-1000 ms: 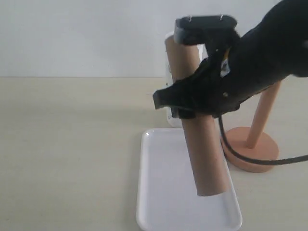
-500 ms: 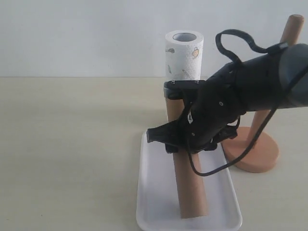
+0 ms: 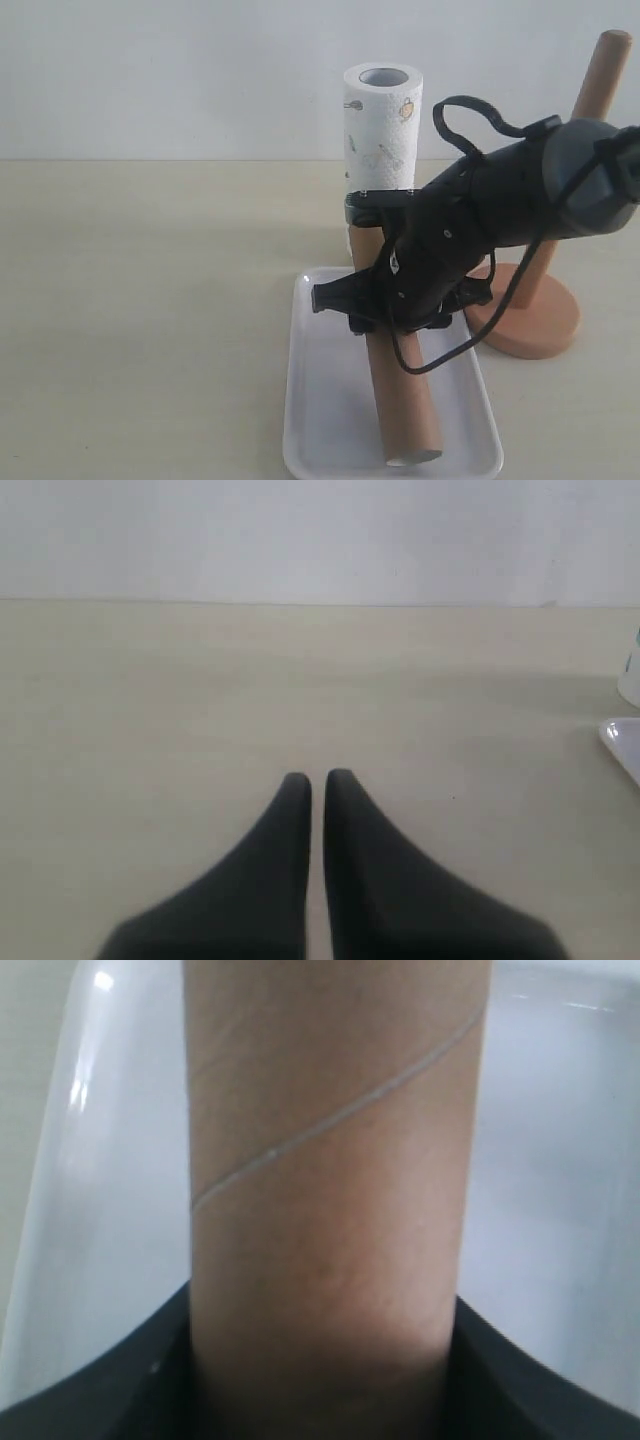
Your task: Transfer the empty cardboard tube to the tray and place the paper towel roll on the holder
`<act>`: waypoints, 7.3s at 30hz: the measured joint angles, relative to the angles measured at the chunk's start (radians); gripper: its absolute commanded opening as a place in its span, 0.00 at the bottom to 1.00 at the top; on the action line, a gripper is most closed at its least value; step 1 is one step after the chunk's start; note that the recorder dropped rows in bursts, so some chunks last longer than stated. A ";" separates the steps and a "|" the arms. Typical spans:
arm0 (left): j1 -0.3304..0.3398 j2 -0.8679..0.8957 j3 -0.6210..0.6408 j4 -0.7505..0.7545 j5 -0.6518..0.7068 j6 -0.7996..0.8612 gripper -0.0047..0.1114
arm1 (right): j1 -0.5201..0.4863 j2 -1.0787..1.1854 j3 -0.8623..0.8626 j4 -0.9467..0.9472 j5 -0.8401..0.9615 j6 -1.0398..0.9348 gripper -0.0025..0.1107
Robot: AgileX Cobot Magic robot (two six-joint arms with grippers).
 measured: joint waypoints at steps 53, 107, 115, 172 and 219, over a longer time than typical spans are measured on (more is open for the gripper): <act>0.000 0.000 0.000 0.000 0.000 0.000 0.08 | 0.000 -0.425 -0.073 -0.003 0.276 -0.136 0.61; 0.000 0.000 0.000 0.000 0.000 0.000 0.08 | 0.000 -0.894 -0.058 -0.003 0.425 -0.289 0.02; 0.000 0.000 0.000 0.000 0.000 0.000 0.08 | 0.000 -0.834 0.080 -0.005 0.319 -0.289 0.02; 0.000 0.000 0.000 0.000 0.000 0.000 0.08 | -0.358 -1.862 1.076 0.071 -0.324 -0.179 0.02; 0.000 0.000 0.000 0.000 0.000 0.000 0.08 | -0.454 -1.887 1.082 0.337 -0.086 -0.749 0.02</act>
